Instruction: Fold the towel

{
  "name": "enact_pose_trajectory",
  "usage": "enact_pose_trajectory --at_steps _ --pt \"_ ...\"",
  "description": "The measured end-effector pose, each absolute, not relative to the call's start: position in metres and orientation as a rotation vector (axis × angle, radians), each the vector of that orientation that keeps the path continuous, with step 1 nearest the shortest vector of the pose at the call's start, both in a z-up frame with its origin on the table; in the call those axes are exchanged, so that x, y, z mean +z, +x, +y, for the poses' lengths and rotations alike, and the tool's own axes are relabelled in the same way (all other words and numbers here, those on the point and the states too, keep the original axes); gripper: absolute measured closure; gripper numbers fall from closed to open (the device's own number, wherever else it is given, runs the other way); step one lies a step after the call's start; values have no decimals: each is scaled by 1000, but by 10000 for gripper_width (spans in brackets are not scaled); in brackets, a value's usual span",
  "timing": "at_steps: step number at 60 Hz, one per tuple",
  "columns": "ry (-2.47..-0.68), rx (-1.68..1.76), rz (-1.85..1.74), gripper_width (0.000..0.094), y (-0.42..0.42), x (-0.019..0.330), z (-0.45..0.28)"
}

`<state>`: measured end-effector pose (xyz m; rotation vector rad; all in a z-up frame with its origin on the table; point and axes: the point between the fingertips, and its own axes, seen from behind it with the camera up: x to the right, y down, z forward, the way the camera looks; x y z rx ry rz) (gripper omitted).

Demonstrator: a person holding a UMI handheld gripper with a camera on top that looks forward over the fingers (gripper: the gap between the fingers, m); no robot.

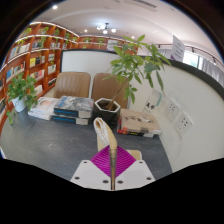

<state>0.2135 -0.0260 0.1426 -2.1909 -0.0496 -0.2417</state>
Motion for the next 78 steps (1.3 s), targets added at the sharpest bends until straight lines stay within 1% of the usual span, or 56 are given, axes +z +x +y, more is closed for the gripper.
enact_pose_trajectory --at_steps 6,10,13,14,16,19,21,22,26,30,33,36,42,50,57,65,78 --pt "-2209 -243 -7 906 269 135 -28" --pt "-2226 -213 36 905 295 112 -29" --pt "-2258 -177 64 886 311 92 -31" --pt "-2273 -167 68 867 315 85 -32" --pt "-2303 -158 69 785 323 72 -35" --pt "-2320 -185 70 588 337 58 -39" --pt "-2329 -180 68 495 340 52 -41" --pt "-2331 -169 70 475 340 49 -41" --pt "-2323 -127 81 451 336 42 -44" --pt "-2324 -120 93 397 332 42 -49" --pt "-2319 -132 78 348 328 52 -55" --pt "-2296 -165 65 317 325 71 -60" --pt "-2222 -204 42 259 301 128 -73" --pt "-2112 -191 52 254 249 211 -104" --pt "-2043 -143 45 227 191 265 -141" --pt "-2005 -77 16 223 129 290 -185" --pt "-2003 -24 -30 224 60 285 -244"
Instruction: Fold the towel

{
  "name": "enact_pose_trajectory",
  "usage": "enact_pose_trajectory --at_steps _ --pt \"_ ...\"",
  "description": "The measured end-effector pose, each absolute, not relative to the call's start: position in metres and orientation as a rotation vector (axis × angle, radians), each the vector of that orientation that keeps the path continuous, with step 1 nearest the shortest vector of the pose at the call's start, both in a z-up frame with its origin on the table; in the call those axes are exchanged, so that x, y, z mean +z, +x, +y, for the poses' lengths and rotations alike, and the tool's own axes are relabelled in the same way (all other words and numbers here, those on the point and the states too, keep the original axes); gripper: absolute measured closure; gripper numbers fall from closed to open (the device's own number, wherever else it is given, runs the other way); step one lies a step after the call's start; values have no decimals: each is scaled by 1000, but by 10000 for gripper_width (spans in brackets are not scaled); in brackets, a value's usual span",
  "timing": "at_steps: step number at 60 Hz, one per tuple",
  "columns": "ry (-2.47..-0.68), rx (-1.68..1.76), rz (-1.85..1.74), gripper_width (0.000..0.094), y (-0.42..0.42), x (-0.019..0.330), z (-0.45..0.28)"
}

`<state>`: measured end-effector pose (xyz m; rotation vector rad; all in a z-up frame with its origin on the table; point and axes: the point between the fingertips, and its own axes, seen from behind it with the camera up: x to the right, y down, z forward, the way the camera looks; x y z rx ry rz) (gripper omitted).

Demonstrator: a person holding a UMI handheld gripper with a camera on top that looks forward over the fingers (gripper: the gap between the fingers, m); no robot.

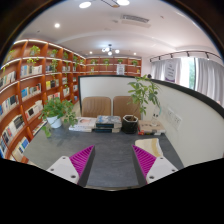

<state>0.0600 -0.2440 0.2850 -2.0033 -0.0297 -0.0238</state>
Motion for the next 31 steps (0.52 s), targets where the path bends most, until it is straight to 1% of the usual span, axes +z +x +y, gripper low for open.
enact_pose_trajectory --at_steps 12,23,31 --pt "-2019 -11 -116 225 21 273 -272" --pt "-2008 30 -125 225 -5 274 -281" --pt "-2008 28 -116 227 -9 274 -282"
